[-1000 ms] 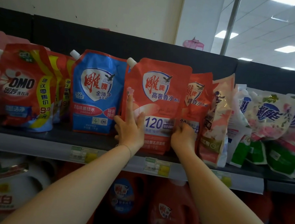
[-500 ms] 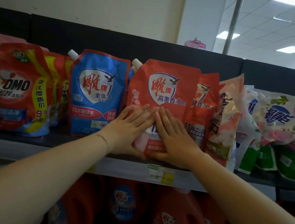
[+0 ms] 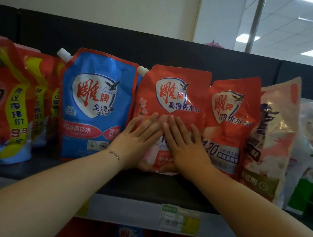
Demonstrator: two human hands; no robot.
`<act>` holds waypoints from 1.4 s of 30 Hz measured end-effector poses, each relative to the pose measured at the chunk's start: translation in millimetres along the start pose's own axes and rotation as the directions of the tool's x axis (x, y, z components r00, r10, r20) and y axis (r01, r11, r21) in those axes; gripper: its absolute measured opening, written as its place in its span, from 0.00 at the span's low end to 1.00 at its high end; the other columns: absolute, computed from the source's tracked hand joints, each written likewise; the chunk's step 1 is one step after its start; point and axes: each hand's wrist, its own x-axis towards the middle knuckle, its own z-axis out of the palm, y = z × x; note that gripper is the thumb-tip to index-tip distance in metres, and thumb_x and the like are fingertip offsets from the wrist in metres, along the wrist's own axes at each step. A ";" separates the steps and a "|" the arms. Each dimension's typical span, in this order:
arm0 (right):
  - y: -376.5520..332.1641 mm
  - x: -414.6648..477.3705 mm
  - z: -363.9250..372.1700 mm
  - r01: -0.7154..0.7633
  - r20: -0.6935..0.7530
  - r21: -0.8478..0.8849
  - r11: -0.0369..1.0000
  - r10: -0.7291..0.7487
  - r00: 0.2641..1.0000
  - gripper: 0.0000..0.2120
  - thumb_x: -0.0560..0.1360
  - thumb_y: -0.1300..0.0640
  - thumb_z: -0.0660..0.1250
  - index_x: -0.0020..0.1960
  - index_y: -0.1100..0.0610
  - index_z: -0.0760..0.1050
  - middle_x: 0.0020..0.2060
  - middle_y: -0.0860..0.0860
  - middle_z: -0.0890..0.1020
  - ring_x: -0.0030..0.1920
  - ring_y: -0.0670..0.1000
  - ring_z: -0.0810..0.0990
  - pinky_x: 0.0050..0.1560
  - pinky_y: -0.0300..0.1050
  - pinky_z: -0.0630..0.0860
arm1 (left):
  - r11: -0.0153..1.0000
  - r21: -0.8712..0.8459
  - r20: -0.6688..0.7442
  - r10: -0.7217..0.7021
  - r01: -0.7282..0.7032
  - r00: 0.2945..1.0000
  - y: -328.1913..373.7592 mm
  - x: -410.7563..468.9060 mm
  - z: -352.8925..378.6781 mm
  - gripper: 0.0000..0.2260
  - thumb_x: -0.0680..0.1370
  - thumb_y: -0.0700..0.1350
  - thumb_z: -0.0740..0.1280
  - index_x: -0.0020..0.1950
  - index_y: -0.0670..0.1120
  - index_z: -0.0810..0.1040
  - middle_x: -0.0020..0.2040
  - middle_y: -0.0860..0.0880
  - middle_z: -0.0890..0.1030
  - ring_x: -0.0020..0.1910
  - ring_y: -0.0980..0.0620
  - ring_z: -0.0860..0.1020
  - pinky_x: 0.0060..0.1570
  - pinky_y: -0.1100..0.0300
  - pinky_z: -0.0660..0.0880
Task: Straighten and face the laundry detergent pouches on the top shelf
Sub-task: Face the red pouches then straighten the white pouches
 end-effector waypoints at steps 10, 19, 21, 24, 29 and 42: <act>-3.0 -1.1 -1.7 -0.057 -0.015 -0.050 0.997 0.056 0.998 0.60 0.59 0.26 0.69 0.75 0.60 0.48 0.74 0.59 0.60 0.74 0.58 0.55 0.69 0.62 0.56 | 1.000 -0.005 0.036 0.010 -0.010 0.999 1.9 9.8 6.5 0.47 0.64 0.72 0.51 0.74 0.42 0.56 0.76 0.42 0.56 0.75 0.41 0.52 0.69 0.40 0.52; -0.8 -29.2 -73.2 -0.070 -0.191 0.406 0.911 0.159 0.969 0.19 0.79 0.48 0.61 0.65 0.59 0.71 0.63 0.55 0.75 0.63 0.55 0.72 0.63 0.52 0.69 | 0.999 -0.035 0.150 0.005 0.000 0.989 -2.3 -6.2 -21.5 0.53 0.69 0.72 0.61 0.70 0.50 0.23 0.71 0.49 0.25 0.71 0.49 0.28 0.71 0.47 0.35; 6.3 -40.3 -85.5 -0.285 -0.237 0.528 0.800 0.461 0.855 0.10 0.80 0.56 0.58 0.56 0.60 0.71 0.53 0.55 0.75 0.51 0.54 0.74 0.49 0.47 0.71 | 0.999 -0.032 0.179 -0.027 0.033 0.983 2.9 -8.7 -26.5 0.53 0.69 0.73 0.59 0.70 0.50 0.22 0.73 0.49 0.26 0.71 0.50 0.28 0.72 0.45 0.37; 12.0 -50.6 -96.7 -0.488 -0.158 0.618 0.616 0.706 0.691 0.13 0.78 0.61 0.57 0.61 0.66 0.66 0.59 0.61 0.69 0.56 0.59 0.72 0.48 0.43 0.66 | 0.996 -0.058 0.220 -0.050 0.064 0.974 11.1 -12.2 -39.1 0.52 0.70 0.71 0.61 0.72 0.50 0.25 0.73 0.50 0.27 0.74 0.48 0.30 0.73 0.43 0.38; 6.5 -62.3 -107.2 -0.558 -0.033 0.719 0.414 0.823 0.567 0.21 0.77 0.62 0.58 0.68 0.63 0.57 0.66 0.60 0.62 0.60 0.61 0.70 0.54 0.48 0.70 | 0.933 -0.308 0.208 -0.124 0.186 0.970 31.4 -17.5 -56.1 0.48 0.70 0.71 0.61 0.78 0.51 0.39 0.77 0.52 0.35 0.75 0.50 0.31 0.73 0.39 0.41; -0.2 -57.5 -100.3 -0.754 0.292 0.632 0.176 0.848 0.443 0.25 0.78 0.56 0.61 0.68 0.69 0.58 0.65 0.64 0.68 0.63 0.62 0.71 0.61 0.52 0.70 | 0.914 -0.398 -0.100 -0.135 0.085 0.986 63.5 -28.3 -72.4 0.22 0.73 0.49 0.68 0.66 0.45 0.70 0.63 0.47 0.72 0.62 0.45 0.70 0.59 0.51 0.69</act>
